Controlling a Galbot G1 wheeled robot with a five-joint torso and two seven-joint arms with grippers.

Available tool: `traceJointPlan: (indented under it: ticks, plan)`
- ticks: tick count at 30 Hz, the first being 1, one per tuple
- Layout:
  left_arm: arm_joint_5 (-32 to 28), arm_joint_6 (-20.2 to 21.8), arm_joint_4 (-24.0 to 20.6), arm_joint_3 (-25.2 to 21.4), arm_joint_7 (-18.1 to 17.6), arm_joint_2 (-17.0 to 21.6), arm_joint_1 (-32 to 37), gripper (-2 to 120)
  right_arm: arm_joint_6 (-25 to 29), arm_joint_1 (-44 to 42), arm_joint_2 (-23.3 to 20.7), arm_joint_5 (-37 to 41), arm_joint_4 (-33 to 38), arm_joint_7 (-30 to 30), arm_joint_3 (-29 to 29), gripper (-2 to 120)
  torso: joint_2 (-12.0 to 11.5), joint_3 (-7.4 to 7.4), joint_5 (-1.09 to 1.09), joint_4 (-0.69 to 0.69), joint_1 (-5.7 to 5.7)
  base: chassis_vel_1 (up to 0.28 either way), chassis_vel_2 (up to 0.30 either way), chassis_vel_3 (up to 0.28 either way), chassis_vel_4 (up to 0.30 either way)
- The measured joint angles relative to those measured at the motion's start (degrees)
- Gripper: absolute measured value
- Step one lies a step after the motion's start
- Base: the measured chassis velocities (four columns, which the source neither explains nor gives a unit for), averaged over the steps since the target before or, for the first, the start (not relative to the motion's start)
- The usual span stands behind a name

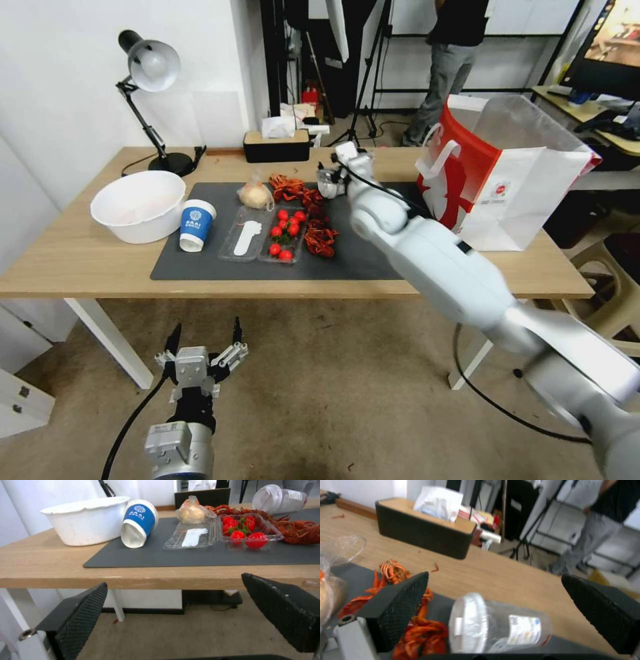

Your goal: Pick up the trash from the table and place it into the takeout bag.

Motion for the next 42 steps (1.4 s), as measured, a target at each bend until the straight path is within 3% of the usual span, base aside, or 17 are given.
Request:
traceJointPlan:
  ticks: [1, 3, 4, 6, 18, 28, 34, 42]
  plan:
    - [0.0, 0.0, 0.0, 0.0, 0.0, 0.0, 0.0, 100, 0.0, 0.0, 0.0, 0.0, 0.0, 0.0, 0.0, 100, 0.0, 0.00, 0.00, 0.00, 0.00, 0.000, 0.000, 0.000, 0.000]
    - [0.1, -0.2, 0.1, 0.1, 0.0, -0.2, 0.1, 100, -1.2, 0.9, 3.2, 8.3, -1.2, 7.2, 0.7, 100, 0.0, 0.00, 0.00, -0.02, -0.01, 0.000, 0.000, 0.000, 0.000]
    - [0.1, -0.2, 0.1, 0.1, 0.0, -0.2, 0.1, 100, -1.2, 0.9, 3.2, 8.3, -1.2, 7.2, 0.7, 100, 0.0, 0.00, 0.00, -0.02, -0.01, 0.000, 0.000, 0.000, 0.000]
    - [0.4, -0.2, 0.2, 0.5, 0.0, -0.4, 0.2, 100, -0.2, 1.9, 6.8, 15.8, -4.1, 13.3, 3.5, 100, 0.0, -0.02, -0.01, 0.03, -0.01, 0.000, 0.000, 0.000, 0.000]
    - [0.6, -0.5, 0.2, 0.6, 0.0, -0.4, 0.4, 100, 1.3, 2.0, 6.8, 16.0, -6.8, 12.7, 4.1, 100, 0.0, -0.01, 0.02, -0.04, -0.01, 0.000, 0.000, 0.000, 0.000]
    - [0.7, -0.9, 0.4, 0.6, 0.0, -0.4, 0.7, 100, 2.6, 1.6, 6.3, 12.7, -10.2, 6.7, 4.3, 100, 0.0, 0.00, 0.02, 0.00, -0.02, 0.000, 0.000, 0.000, 0.000]
    - [0.7, -0.9, 0.4, 0.7, 0.0, -0.5, 0.5, 100, 8.0, 1.5, 6.9, 2.0, -18.0, -4.0, 4.4, 100, 0.0, -0.01, 0.01, 0.00, -0.01, 0.000, 0.000, 0.000, 0.000]
    - [0.6, -1.3, 1.0, 0.7, -0.2, -0.4, 0.2, 100, 9.1, 0.4, 6.5, -1.4, -20.2, -6.5, 4.2, 100, 0.0, -0.01, 0.02, -0.01, -0.01, 0.000, 0.000, 0.000, 0.000]
